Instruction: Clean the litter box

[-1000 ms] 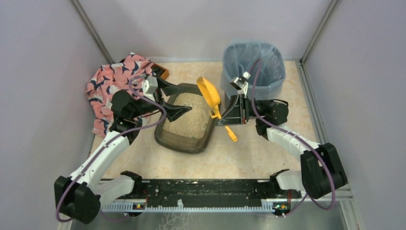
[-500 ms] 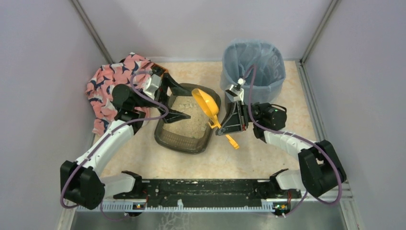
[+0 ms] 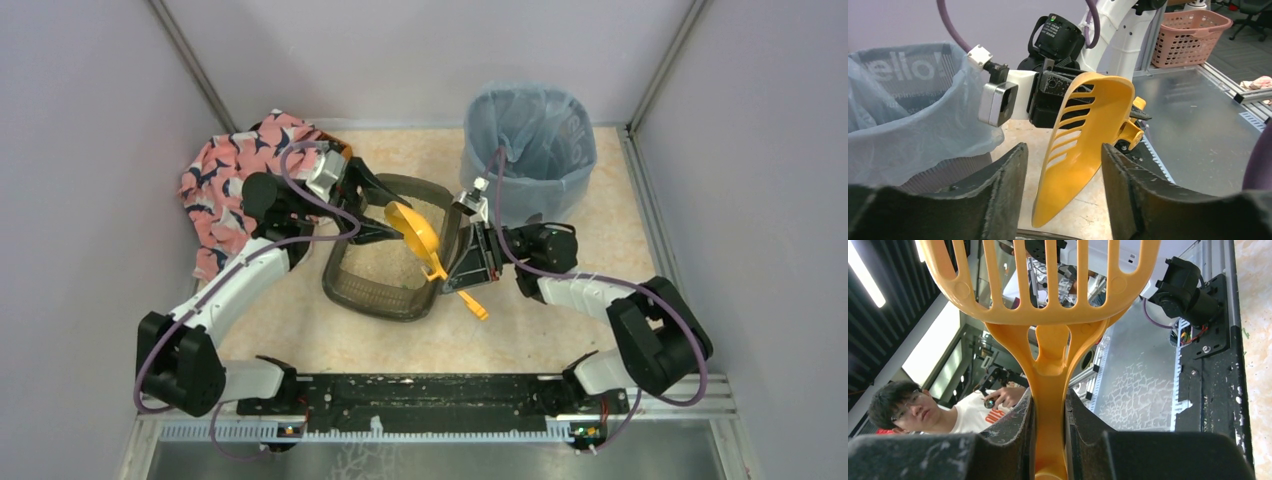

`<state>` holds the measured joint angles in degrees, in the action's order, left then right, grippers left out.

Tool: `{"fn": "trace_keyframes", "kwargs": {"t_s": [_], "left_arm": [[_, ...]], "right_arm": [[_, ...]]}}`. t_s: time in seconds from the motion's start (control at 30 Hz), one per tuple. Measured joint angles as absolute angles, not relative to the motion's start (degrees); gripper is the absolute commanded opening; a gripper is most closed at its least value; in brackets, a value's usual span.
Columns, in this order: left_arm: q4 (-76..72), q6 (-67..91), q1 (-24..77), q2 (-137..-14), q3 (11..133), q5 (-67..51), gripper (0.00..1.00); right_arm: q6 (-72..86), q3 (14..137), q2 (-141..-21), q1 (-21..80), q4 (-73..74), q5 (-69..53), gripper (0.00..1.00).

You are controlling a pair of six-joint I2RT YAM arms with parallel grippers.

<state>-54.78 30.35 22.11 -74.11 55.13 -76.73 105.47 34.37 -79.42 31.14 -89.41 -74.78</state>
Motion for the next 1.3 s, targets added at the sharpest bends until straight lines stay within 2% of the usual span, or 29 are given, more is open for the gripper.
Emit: {"fn": "trace_keyframes", "kwargs": {"t_s": [0.1, 0.13, 0.2, 0.23, 0.27, 0.3, 0.47, 0.7, 0.8, 0.87, 0.93, 1.0, 1.07, 1.13, 1.3], "left_arm": [[-55.9, 30.9, 23.0, -74.3, 55.1, -77.1, 0.52], [-56.2, 31.0, 23.2, -74.3, 55.1, -77.1, 0.47], [-56.6, 31.2, 23.8, -74.3, 55.1, -77.1, 0.3], [-56.6, 31.2, 24.1, -74.3, 55.2, -77.1, 0.14], [-56.6, 31.2, 24.5, -74.4, 55.2, -77.1, 0.04], [-56.5, 31.2, 24.8, -74.5, 55.3, -77.1, 0.0], [-56.0, 29.8, 25.1, -75.3, 55.5, -77.4, 0.0], [-45.6, 22.9, 25.2, -73.5, 55.5, -74.5, 0.0], [-37.4, 17.9, 25.4, -71.4, 55.5, -70.7, 0.0], [-32.5, 15.2, 25.1, -69.6, 55.1, -68.2, 0.0], [-29.5, 13.5, 24.6, -67.9, 54.0, -66.3, 0.0], [-27.7, 12.7, 23.9, -66.4, 52.1, -64.3, 0.0], [-26.7, 12.6, 23.4, -65.6, 50.1, -62.6, 0.0], [-26.3, 12.8, 23.1, -65.4, 48.4, -60.8, 0.0], [-23.9, 14.5, 22.9, -65.5, 47.1, -55.3, 0.0]], "right_arm": [[105.3, 34.4, -79.7, 32.0, -89.4, -74.4, 0.0], [105.1, 34.4, -80.0, 32.4, -89.4, -74.3, 0.0], [105.0, 34.4, -80.8, 32.9, -89.4, -74.1, 0.0], [104.9, 34.4, -81.2, 33.1, -89.4, -74.0, 0.0], [104.7, 34.4, -81.6, 33.4, -89.4, -74.1, 0.0], [104.6, 34.4, -82.1, 33.8, -89.4, -74.1, 0.0], [104.2, 34.3, -82.4, 34.3, -89.4, -74.3, 0.0], [100.9, 34.2, -82.1, 34.2, -88.4, -73.3, 0.61], [94.9, 34.2, -80.1, 33.6, -81.7, -72.4, 0.73], [84.8, 34.7, -76.2, 32.9, -68.7, -71.5, 0.85], [70.5, 39.1, -72.1, 32.3, -46.7, -68.4, 0.87], [53.8, 48.7, -69.8, 32.0, -21.9, -60.7, 0.88], [42.6, 55.7, -68.4, 31.4, -6.9, -54.3, 0.88], [33.9, 58.9, -65.3, 29.8, 3.6, -49.3, 0.88], [24.0, 58.9, -59.6, 27.9, 17.1, -40.9, 0.87]]}}
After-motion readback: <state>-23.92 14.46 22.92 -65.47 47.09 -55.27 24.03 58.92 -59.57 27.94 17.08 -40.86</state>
